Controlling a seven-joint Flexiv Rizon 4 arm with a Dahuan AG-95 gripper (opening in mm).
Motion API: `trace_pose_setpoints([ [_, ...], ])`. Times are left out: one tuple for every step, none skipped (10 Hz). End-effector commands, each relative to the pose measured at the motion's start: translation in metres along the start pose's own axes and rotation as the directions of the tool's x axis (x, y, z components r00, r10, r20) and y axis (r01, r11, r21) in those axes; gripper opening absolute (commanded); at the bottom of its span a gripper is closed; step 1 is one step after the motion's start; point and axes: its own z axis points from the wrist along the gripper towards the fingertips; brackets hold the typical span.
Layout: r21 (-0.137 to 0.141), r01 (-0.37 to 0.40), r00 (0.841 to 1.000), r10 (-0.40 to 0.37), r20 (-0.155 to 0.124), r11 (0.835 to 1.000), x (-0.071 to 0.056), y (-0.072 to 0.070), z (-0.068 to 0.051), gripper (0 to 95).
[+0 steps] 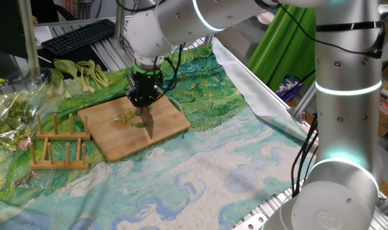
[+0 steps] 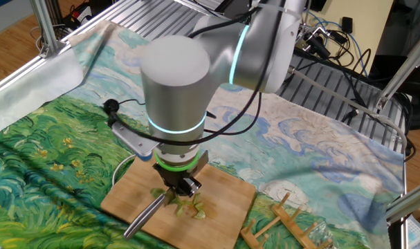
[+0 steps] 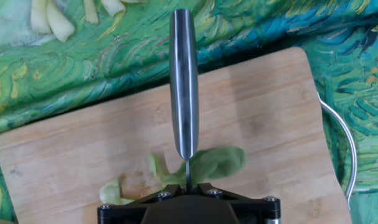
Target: Chop the pakchoi
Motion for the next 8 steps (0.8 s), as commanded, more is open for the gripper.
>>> trace_pose_setpoints([
  [-0.011, -0.004, 1.0, 0.005, 0.007, 1.0, 0.0006, 0.0015, -0.0023, 0.0],
  [-0.015, -0.01, 1.0, 0.01, 0.012, 1.0, 0.0019, 0.0021, 0.0009, 0.0],
  [-0.018, -0.016, 1.0, 0.016, 0.017, 1.0, 0.0032, 0.0024, 0.0033, 0.0],
  [-0.02, -0.024, 1.0, 0.024, 0.011, 0.999, 0.0046, 0.0026, 0.0003, 0.0],
  [-0.031, -0.042, 0.999, 0.043, 0.024, 0.999, 0.006, 0.0041, -0.0034, 0.0],
  [-0.031, -0.045, 0.998, 0.046, 0.031, 0.998, 0.0067, 0.0051, -0.0028, 0.0],
  [-0.032, -0.045, 0.999, 0.046, 0.029, 0.998, 0.007, 0.0053, -0.0017, 0.0],
  [-0.031, -0.043, 0.999, 0.044, 0.029, 0.999, 0.0069, 0.0054, -0.0014, 0.0],
])
